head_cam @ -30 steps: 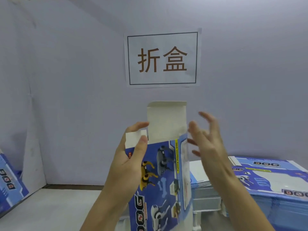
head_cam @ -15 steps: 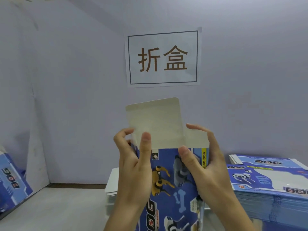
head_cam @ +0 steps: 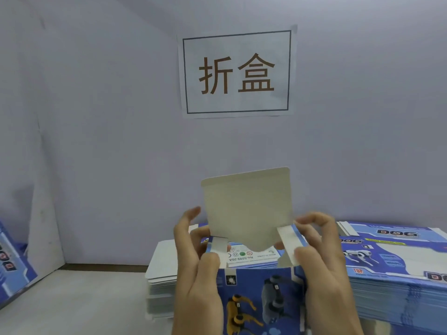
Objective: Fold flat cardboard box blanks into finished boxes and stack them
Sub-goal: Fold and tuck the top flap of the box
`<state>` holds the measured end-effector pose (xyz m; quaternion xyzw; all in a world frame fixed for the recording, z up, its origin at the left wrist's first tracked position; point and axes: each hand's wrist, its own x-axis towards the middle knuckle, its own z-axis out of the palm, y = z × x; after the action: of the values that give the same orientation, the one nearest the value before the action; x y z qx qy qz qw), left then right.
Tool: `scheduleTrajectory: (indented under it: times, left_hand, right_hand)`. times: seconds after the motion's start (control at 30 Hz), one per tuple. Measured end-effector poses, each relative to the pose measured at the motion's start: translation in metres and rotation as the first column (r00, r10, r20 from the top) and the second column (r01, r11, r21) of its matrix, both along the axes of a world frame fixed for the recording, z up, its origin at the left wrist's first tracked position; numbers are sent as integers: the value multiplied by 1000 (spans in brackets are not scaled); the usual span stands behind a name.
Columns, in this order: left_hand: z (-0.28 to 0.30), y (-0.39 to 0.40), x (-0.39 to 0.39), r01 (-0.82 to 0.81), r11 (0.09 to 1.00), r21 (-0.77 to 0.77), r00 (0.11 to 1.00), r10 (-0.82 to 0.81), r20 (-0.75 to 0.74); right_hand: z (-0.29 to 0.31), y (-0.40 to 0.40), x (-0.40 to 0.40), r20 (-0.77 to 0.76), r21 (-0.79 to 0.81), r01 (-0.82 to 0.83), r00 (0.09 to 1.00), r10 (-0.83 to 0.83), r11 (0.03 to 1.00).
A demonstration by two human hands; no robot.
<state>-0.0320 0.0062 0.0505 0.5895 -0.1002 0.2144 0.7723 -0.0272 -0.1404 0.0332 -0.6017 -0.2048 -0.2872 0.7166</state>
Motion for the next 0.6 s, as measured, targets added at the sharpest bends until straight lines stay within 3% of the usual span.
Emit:
scheduleTrajectory:
  times: [0.17,0.27,0.37,0.47,0.6]
  left_hand:
    - [0,-3,2,-76,997,-3,997,76,23]
    - [-3,4,7,22,993,-112,997,-29,-65]
    - [-7,2,2,12,998,-59,1000,-13,-23]
    - [-18,-3,-11,-35,995,95,982,17,190]
    - [-15,2,-12,2,993,119,979,-26,200]
  right_hand:
    - [-2,0,6,-98,28,-45,994,48,999]
    - [-3,-12,8,-126,-31,-141,983,136,990]
    - [7,-6,8,-240,-1,-125,963,121,992]
    - [-3,4,-3,-107,37,-91,990,95,995]
    - [-6,5,-5,5,-34,45,999,-45,998]
